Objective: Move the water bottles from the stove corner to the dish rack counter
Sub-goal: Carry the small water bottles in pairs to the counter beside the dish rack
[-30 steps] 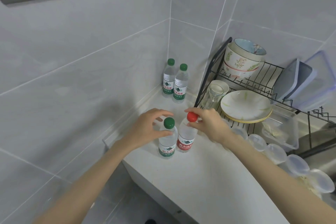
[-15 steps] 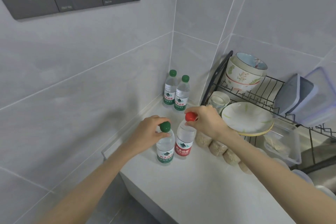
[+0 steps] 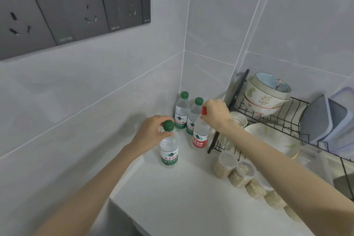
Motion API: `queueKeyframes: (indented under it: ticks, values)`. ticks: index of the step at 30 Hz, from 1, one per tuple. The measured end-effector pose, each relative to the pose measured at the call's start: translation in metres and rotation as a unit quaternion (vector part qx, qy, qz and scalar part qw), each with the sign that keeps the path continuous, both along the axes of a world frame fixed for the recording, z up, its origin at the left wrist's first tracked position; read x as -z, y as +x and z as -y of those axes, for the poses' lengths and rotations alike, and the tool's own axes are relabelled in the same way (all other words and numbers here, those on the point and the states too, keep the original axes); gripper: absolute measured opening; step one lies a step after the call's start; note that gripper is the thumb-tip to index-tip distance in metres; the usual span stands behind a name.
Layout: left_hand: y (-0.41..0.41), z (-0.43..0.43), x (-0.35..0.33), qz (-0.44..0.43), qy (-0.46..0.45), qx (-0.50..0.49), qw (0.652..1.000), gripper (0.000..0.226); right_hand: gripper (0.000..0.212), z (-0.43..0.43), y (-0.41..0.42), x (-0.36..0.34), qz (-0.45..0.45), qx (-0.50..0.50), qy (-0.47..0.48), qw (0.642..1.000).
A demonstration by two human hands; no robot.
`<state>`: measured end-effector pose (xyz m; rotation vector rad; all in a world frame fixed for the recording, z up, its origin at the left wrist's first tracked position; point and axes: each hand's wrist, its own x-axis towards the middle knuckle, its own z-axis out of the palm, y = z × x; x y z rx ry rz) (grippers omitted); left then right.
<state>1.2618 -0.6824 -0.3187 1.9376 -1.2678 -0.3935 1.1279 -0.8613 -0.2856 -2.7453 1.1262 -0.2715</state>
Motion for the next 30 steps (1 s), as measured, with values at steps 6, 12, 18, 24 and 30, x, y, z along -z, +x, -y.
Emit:
queueKeyframes:
  ticks: [6, 12, 18, 24, 30]
  values:
    - [0.027, 0.032, -0.002, 0.001, -0.014, 0.001, 1.000, 0.032, 0.014, 0.025, 0.021, 0.001, -0.033, 0.028, -0.011, 0.999]
    - [0.043, 0.070, 0.008, 0.001, -0.005, 0.016, 1.000, 0.033, 0.020, 0.047, 0.025, 0.019, 0.026, 0.087, 0.032, 0.995]
    - [0.056, 0.095, 0.016, 0.011, 0.005, 0.018, 1.000, 0.034, 0.037, 0.051, 0.028, 0.038, 0.101, 0.131, 0.083, 0.983]
    - [0.061, 0.113, 0.023, 0.044, -0.003, 0.008, 0.999, 0.034, 0.055, 0.037, 0.028, 0.057, 0.256, 0.162, 0.093, 0.949]
    - [0.060, 0.126, 0.030, 0.057, -0.018, -0.004, 0.998, 0.039, 0.060, 0.028, 0.020, 0.068, 0.276, 0.135, 0.114, 0.945]
